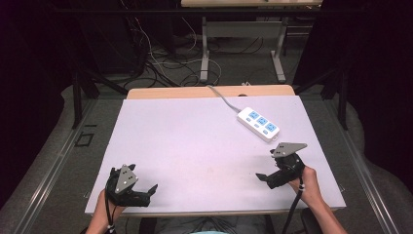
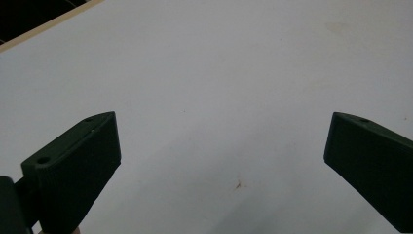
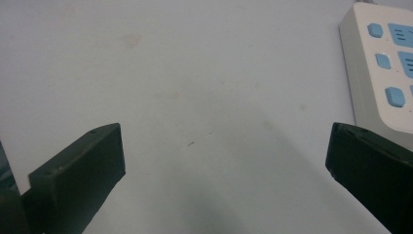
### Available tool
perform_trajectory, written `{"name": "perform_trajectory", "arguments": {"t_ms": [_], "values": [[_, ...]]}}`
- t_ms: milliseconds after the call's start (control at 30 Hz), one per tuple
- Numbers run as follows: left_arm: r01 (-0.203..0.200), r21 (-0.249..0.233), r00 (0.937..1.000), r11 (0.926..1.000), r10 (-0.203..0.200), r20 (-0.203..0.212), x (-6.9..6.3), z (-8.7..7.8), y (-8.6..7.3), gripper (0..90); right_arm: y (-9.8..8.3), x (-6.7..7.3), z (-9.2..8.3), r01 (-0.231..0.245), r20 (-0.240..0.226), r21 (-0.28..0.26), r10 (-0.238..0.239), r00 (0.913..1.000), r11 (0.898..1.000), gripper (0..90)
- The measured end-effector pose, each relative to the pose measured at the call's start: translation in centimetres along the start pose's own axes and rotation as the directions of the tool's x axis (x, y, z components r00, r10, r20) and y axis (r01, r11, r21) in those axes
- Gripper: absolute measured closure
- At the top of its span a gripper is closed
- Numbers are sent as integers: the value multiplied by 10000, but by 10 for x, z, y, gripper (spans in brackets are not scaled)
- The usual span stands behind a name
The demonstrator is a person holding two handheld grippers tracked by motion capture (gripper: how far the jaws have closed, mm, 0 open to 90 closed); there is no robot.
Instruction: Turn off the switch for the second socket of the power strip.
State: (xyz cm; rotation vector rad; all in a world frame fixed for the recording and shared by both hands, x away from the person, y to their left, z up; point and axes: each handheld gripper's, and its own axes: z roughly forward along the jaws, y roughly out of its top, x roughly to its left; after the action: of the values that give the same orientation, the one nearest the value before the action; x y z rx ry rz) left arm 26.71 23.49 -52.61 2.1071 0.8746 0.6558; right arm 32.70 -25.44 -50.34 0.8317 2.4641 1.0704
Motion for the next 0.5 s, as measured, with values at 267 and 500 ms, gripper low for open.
{"name": "perform_trajectory", "arguments": {"t_ms": [267,500], "values": [[-124,10,9999,9999,124,-36,0,0,0,0,3,-7,2,-177,63,43,177,9998,9998,1],[-107,33,9999,9999,107,-10,0,1,1,0,8,-16,4,-245,199,-40,246,9995,9997,2]]}}
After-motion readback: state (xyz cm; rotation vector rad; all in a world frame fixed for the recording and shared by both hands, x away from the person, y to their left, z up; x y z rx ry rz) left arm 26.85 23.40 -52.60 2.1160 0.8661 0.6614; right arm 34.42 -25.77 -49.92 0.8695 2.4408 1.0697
